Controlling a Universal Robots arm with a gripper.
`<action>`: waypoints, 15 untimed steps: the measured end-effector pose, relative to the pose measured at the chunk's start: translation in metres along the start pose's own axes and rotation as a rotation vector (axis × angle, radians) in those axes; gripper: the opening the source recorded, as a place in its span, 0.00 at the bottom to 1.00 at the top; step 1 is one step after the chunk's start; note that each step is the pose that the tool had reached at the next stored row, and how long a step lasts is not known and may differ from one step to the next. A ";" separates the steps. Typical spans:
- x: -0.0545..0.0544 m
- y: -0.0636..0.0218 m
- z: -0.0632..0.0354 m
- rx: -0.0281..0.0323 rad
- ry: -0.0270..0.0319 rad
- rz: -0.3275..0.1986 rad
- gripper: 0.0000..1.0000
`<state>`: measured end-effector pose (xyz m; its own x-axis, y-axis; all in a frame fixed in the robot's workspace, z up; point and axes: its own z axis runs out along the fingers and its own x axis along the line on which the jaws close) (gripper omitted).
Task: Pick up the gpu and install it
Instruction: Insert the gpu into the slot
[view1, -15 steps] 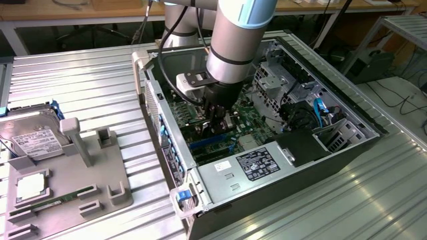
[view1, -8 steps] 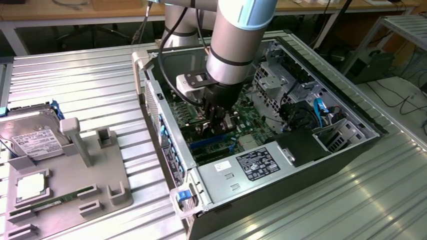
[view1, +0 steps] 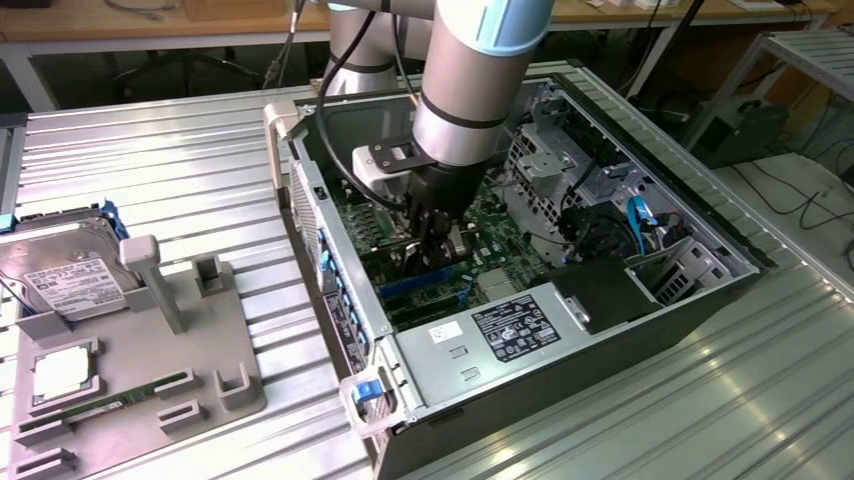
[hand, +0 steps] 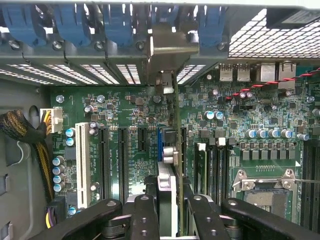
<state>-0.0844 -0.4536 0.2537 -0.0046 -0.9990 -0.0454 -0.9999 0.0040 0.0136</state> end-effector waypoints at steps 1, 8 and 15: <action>0.000 0.0000 0.0000 0.0004 0.0001 0.000 0.28; 0.000 0.0000 0.0009 0.0016 0.0003 0.000 0.28; 0.000 0.0000 0.0024 0.0028 0.0004 0.000 0.28</action>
<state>-0.0844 -0.4536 0.2514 -0.0045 -0.9990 -0.0451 -0.9999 0.0041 0.0108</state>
